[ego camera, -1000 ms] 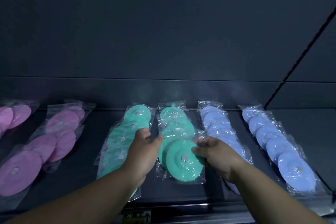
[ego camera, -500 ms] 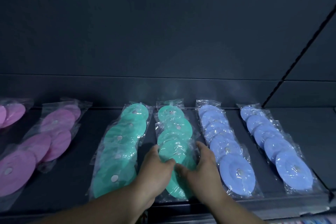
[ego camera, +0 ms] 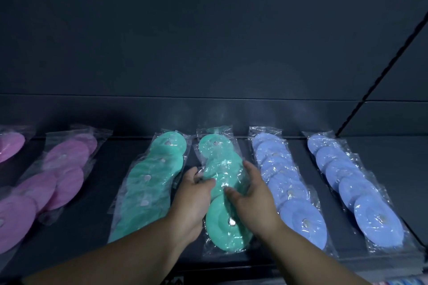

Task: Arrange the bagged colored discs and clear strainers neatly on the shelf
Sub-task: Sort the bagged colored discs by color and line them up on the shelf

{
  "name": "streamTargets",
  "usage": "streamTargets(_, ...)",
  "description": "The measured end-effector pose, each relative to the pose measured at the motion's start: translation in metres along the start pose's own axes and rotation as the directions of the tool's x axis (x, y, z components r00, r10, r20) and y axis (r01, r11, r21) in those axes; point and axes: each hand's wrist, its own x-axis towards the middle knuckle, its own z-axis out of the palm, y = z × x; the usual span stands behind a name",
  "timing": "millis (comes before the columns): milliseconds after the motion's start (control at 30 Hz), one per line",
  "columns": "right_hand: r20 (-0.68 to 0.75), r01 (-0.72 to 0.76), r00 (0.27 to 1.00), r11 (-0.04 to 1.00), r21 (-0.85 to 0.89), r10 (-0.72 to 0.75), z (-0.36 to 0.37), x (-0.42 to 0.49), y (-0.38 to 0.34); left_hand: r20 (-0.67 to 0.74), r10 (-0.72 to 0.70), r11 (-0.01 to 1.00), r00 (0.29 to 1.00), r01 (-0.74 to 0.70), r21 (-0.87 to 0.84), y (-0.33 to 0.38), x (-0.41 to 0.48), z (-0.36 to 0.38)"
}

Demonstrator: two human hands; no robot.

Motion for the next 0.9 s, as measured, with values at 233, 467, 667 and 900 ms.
streamTargets(233, 0.126, 0.028, 0.992, 0.986, -0.163, -0.007, -0.012, 0.045, -0.017, -0.018, -0.069, 0.992, 0.997, 0.066, -0.107, 0.011, 0.015, 0.008)
streamTargets(467, 0.121, -0.025, 0.991, 0.975, -0.222, 0.053, 0.007, 0.041, -0.007, 0.01, -0.061, 0.993, 0.998, 0.062, -0.102, 0.008, 0.028, 0.007)
streamTargets(667, 0.087, -0.043, 0.995, 0.998, -0.051, 0.048, 0.0, 0.037, -0.005, 0.053, -0.046, 0.995, 0.998, 0.05, -0.091, 0.015, 0.039, 0.007)
streamTargets(900, 0.076, 0.0, 0.997, 1.0, 0.011, 0.0, 0.002, 0.073, -0.014, 0.023, -0.074, 0.997, 0.997, 0.074, 0.024, 0.026, 0.059, 0.01)
